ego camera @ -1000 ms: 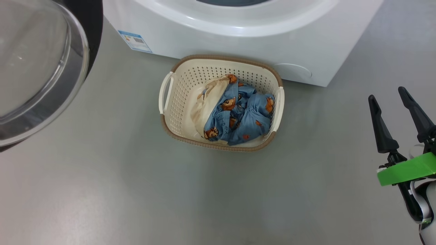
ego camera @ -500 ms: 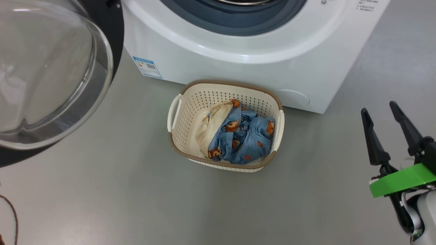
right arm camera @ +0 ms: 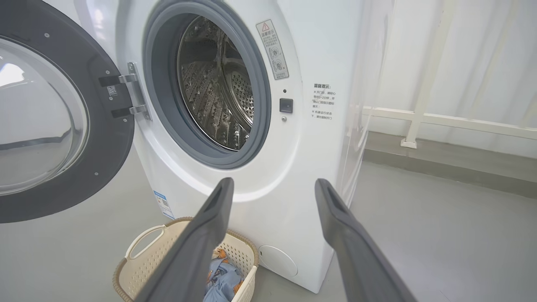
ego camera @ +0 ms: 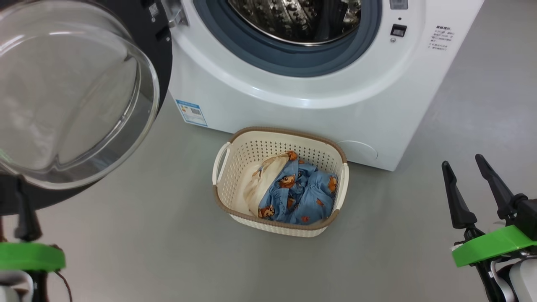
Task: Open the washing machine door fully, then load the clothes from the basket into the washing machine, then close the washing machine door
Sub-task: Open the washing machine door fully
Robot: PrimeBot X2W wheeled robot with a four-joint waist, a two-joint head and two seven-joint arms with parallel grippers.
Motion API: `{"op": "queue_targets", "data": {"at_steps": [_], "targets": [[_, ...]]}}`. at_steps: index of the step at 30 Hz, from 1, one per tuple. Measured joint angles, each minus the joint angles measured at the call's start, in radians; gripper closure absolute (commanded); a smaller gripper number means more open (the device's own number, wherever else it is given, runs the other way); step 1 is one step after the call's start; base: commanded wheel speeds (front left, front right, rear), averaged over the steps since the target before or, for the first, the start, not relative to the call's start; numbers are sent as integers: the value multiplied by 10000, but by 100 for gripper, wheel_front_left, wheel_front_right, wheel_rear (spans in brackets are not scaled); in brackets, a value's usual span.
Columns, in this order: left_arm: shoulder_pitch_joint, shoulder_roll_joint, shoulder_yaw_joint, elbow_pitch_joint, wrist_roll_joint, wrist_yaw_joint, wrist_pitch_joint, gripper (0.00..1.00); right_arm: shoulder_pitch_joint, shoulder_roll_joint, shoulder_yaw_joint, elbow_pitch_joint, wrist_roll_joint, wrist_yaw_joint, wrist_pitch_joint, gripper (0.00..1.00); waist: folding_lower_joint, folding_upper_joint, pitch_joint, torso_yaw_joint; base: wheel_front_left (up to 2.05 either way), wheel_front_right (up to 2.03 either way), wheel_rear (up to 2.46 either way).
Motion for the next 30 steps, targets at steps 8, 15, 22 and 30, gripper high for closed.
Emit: {"op": "queue_targets", "data": {"at_steps": [8,15,22,30], "targets": [[1236,-255,-798,-1037,-476,-40,2,0,43,96,-33,-27,44,0,-2,0,0,0,-332,-316,0,0,0],[1886,-268,-1432,-1252,-715,-40,6,0,389,196,-119,-59,44,0,-2,0,1,1,-555,-826,0,0,0],[2292,-238,-1873,-1402,-995,-40,8,0,455,265,-104,-52,44,0,-2,0,0,0,-777,-1546,0,0,0],[2496,-36,-2334,-1676,-1212,-40,8,0,669,276,-199,-46,46,0,-2,0,1,0,-977,-2409,0,0,0]]}}
